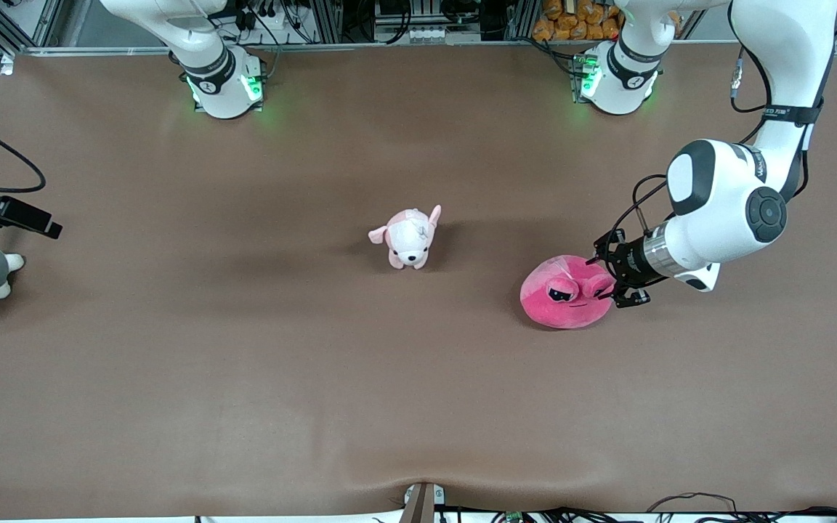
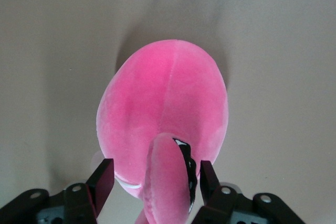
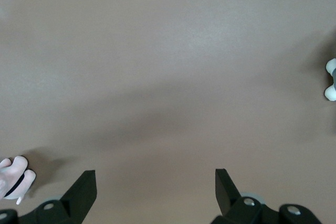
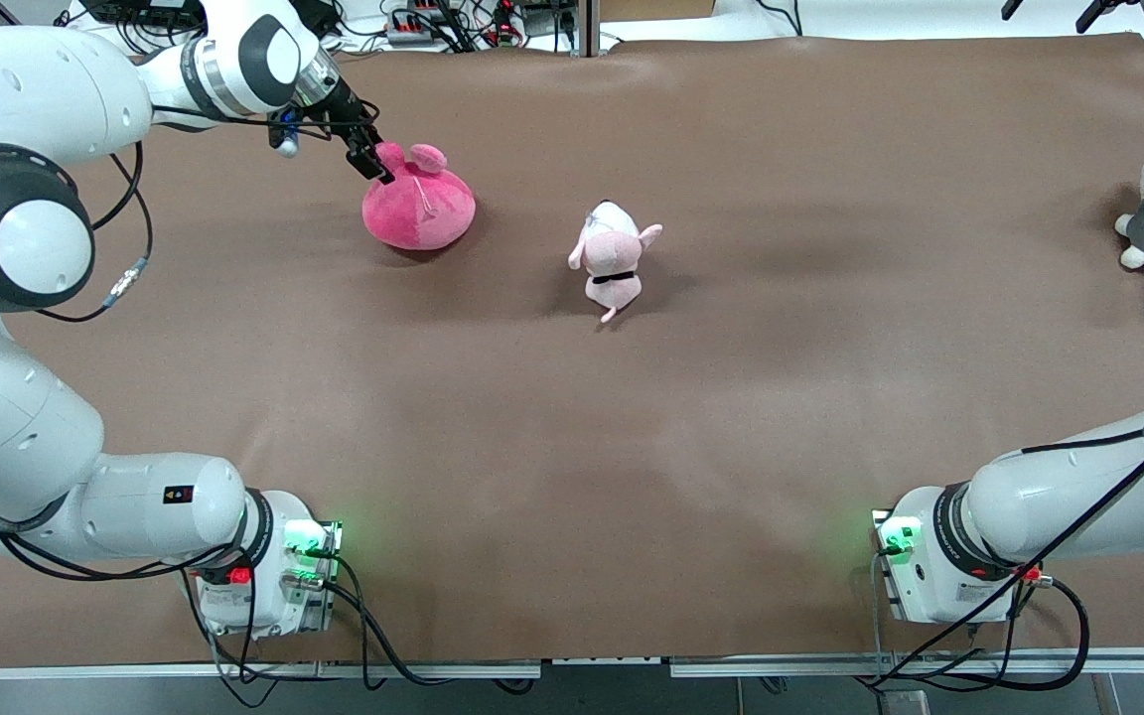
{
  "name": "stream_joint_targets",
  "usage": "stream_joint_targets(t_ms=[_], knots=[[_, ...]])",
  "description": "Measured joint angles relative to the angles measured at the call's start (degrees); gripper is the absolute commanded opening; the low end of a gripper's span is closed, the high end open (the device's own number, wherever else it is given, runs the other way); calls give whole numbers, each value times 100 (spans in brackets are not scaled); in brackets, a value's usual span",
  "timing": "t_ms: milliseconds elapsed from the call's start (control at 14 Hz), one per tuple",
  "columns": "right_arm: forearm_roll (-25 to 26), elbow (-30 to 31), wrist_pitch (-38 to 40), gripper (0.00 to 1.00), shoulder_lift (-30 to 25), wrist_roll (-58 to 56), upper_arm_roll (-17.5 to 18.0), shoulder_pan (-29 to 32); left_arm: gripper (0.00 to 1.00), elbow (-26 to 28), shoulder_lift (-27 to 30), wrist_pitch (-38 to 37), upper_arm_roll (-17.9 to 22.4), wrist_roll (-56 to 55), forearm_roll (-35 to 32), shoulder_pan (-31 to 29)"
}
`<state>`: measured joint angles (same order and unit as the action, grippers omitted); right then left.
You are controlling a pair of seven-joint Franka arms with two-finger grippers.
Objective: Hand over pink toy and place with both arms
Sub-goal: 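Close the left gripper on the pink plush's tail and lift it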
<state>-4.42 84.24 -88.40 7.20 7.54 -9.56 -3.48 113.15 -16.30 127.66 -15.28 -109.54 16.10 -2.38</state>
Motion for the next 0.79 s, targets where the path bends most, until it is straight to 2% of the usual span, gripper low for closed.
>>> stream_joint_targets(t_ms=[286, 500, 714, 786], knots=[[0, 0, 16, 100, 0, 49, -1, 0, 41, 0, 0, 31, -12, 0, 97, 0], [0, 0, 23, 100, 2, 104, -1, 1, 28, 0, 0, 61, -15, 0, 134, 0], [0, 0, 34, 100, 8, 124, -5, 16, 9, -1, 0, 81, -15, 0, 152, 0], [0, 0, 35, 100, 11, 125, -6, 26, 6, -1, 0, 86, -15, 0, 152, 0]])
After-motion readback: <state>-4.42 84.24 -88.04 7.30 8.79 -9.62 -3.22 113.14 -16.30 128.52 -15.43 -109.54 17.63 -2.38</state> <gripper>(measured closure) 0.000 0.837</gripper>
